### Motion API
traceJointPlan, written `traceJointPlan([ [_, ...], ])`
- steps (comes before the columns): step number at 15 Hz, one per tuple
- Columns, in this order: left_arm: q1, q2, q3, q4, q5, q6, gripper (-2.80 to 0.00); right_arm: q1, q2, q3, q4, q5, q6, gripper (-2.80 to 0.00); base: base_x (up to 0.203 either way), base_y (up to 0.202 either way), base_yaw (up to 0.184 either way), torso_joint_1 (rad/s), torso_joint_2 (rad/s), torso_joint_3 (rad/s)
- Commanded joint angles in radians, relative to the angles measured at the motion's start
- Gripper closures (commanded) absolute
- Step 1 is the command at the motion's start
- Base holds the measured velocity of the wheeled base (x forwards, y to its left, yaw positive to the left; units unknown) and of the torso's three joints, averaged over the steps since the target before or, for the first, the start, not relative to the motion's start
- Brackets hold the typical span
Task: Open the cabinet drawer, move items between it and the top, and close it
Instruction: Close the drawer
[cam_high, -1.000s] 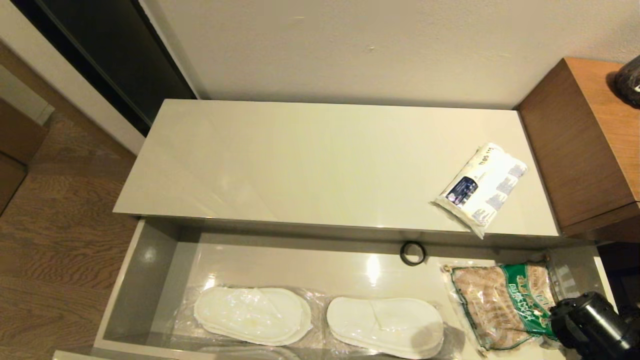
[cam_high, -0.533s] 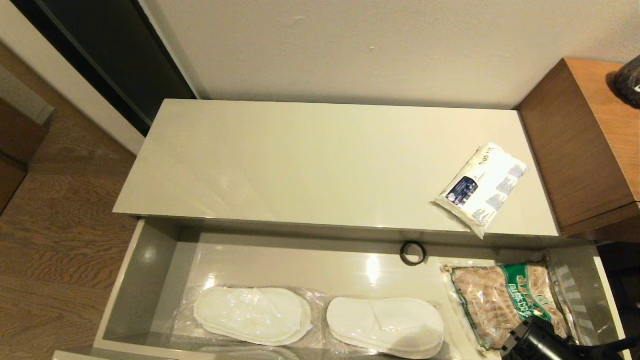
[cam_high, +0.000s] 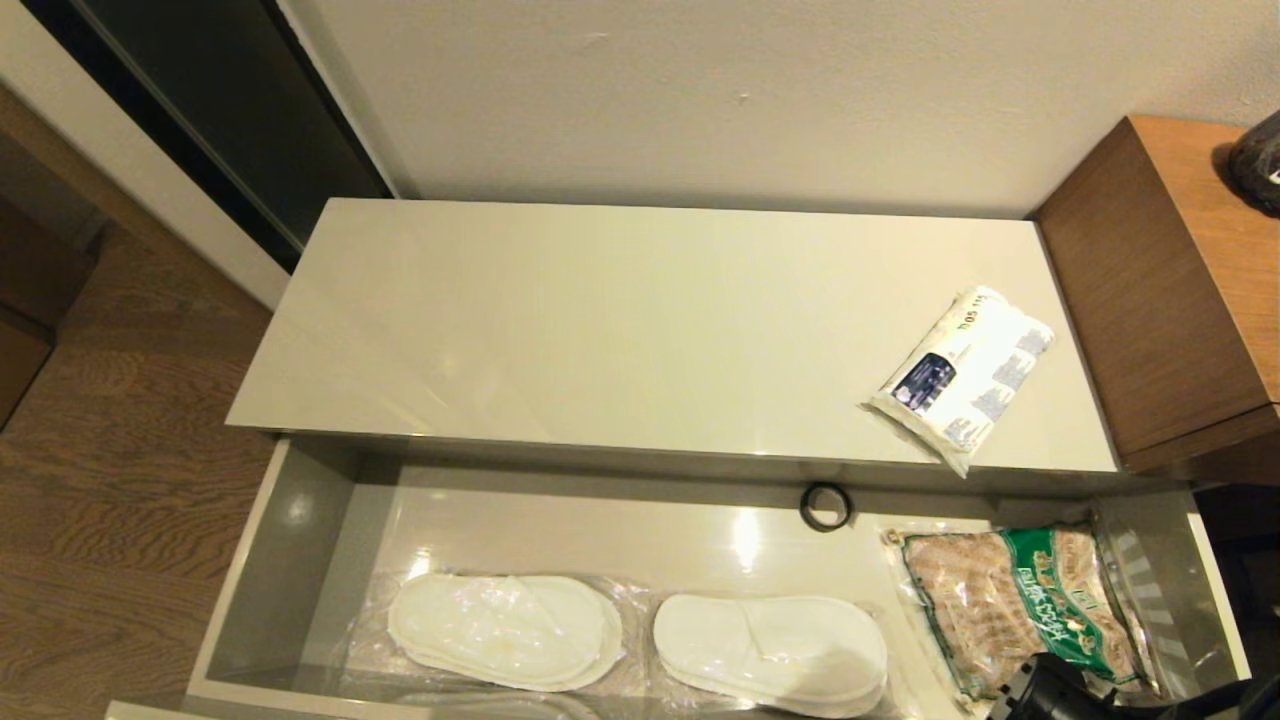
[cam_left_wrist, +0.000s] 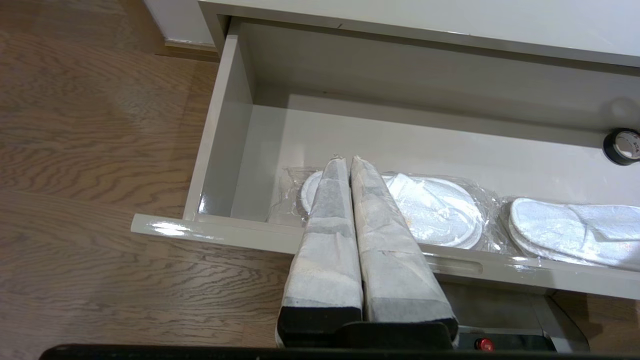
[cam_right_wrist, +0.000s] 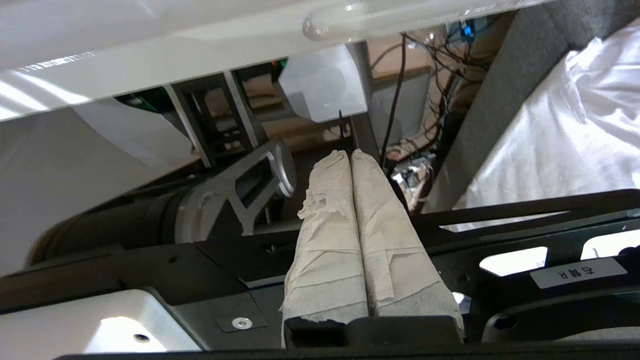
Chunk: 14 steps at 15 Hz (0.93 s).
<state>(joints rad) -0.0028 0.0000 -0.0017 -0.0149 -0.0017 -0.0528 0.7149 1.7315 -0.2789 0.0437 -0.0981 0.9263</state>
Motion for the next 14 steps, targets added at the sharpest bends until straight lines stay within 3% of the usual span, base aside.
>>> traceJointPlan([
  [1,0.0,0.002,0.0,0.0,0.0,-0.001,0.0,0.001,0.027,0.001,-0.003,0.0,0.005,0.0,0.0,0.0,0.0,0.0,0.0,0.0],
  [9,0.0,0.0,0.0,0.0,0.0,-0.001,0.0,0.0,0.109,-0.001,-0.011,-0.004,0.006,0.0,0.0,0.0,0.0,0.0,0.0,0.0],
  [14,0.0,0.0,0.0,0.0,0.0,-0.001,0.0,-0.001,0.14,0.009,-0.095,-0.021,0.019,0.0,0.0,0.0,0.0,0.0,0.0,0.0],
])
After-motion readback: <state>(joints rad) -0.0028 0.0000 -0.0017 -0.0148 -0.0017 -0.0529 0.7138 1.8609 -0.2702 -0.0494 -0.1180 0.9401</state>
